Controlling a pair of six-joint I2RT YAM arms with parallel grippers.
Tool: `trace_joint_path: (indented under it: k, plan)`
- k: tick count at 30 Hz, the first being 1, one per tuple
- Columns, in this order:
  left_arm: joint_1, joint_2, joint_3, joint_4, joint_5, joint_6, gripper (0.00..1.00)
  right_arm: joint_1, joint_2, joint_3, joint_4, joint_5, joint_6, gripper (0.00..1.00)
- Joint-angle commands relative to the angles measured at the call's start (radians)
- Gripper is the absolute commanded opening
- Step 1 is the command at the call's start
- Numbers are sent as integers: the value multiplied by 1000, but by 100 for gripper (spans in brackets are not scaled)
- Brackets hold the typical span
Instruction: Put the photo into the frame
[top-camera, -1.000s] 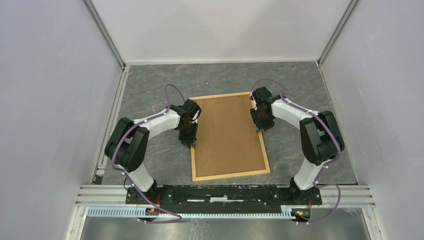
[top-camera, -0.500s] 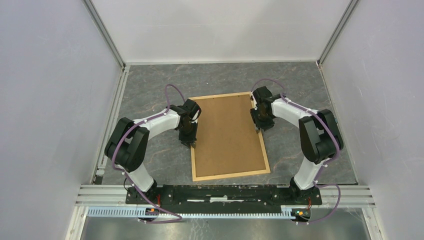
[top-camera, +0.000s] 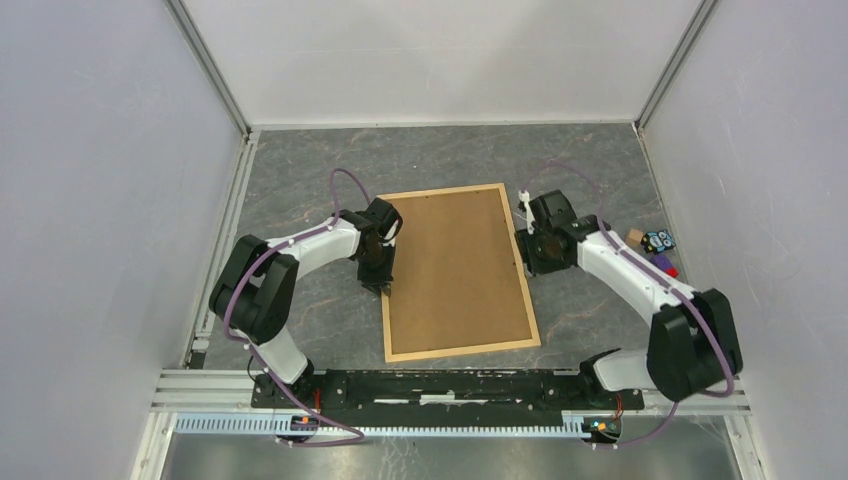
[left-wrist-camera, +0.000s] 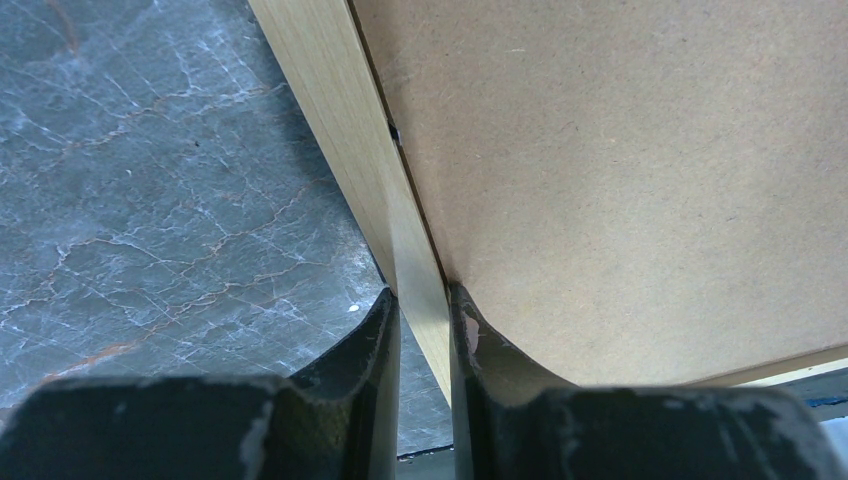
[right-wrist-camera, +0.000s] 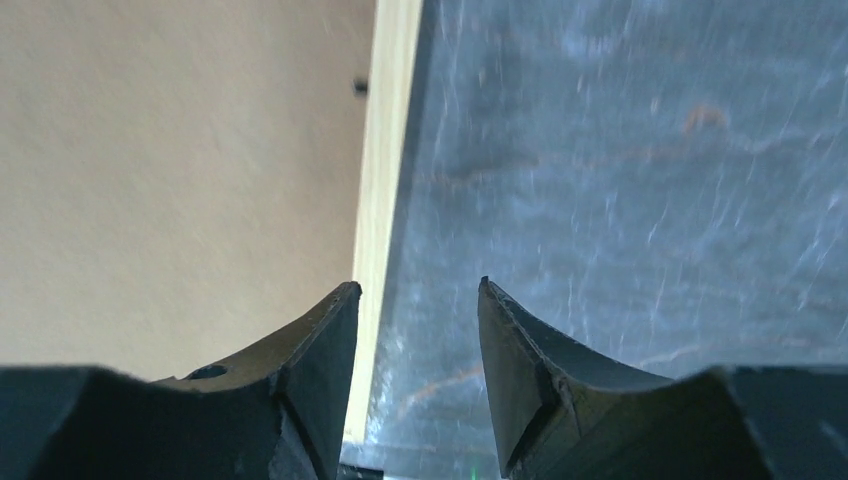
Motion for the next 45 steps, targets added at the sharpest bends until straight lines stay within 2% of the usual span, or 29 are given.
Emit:
trace_joint_path:
  k: [1, 5, 12, 27, 45]
  plan:
    - [-18, 16, -24, -29, -29, 34, 2, 22, -96, -132, -57, 14, 27, 53]
    - [-19, 11, -25, -34, -47, 33, 2, 34, -163, -205, -38, -7, 54, 50]
    - [-19, 45, -7, -87, -69, 16, 2, 60, -158, -262, -1, -40, 86, 45]
    - [-18, 48, -15, -64, -84, 24, 2, 104, -119, -275, 11, 7, 132, 44]
    - [-18, 52, -17, -60, -87, 26, 2, 107, -168, -249, -35, 12, 146, 44]
